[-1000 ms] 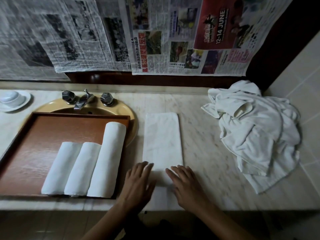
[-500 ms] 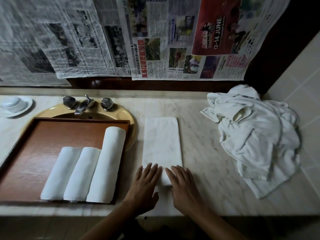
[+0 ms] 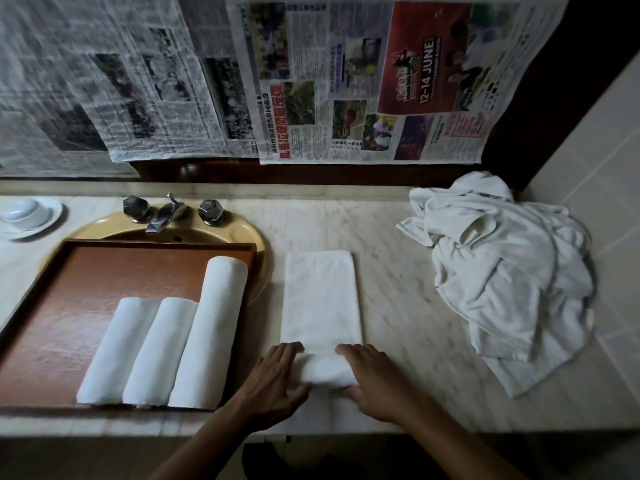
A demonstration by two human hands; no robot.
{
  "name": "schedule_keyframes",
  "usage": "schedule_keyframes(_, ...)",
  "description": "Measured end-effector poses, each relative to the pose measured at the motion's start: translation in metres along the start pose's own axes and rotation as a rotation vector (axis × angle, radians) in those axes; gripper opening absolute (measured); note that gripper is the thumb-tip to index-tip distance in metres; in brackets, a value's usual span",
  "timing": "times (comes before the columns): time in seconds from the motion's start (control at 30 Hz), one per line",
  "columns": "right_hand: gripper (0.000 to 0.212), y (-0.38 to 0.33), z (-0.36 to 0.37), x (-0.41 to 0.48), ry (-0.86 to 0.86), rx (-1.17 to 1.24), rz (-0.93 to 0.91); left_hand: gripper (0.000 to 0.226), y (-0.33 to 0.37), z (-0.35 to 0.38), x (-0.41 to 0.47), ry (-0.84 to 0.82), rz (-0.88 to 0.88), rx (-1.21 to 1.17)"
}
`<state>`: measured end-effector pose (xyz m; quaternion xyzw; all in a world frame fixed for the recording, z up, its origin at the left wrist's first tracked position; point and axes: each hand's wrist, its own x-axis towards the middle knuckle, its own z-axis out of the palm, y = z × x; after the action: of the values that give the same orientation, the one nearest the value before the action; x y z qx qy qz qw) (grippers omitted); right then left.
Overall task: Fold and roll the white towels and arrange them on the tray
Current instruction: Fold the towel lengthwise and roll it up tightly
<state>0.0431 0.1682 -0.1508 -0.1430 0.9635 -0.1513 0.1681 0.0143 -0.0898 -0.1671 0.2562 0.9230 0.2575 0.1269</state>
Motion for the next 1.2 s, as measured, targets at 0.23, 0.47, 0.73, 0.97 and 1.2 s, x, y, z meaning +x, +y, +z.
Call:
schedule_keyframes(0.23,0.063,0.004,-0.003,-0.015,-0.048,0.225,0.154,0.042,-0.003,0.009,-0.013,0.055,-0.036,-0.195)
schedule_keyframes(0.47,0.037,0.011,0.009,-0.016,0.163,0.482,0.15,0.045,-0.008,0.011,0.002,0.165,-0.142,-0.301)
schedule_keyframes(0.73,0.035,-0.02,0.028,-0.019,0.572,0.011,-0.084,0.035,-0.014,0.011,0.019,0.151,-0.27,-0.236)
schedule_keyframes(0.97,0.061,-0.021,0.049,-0.02,0.4,-0.116,-0.019,0.027,0.006,0.003,0.024,0.289,-0.39,-0.188)
schedule_keyframes(1.2,0.069,-0.021,0.036,-0.013,0.281,-0.123,0.043,0.056,0.033,0.029,-0.005,0.357,-0.028,0.209)
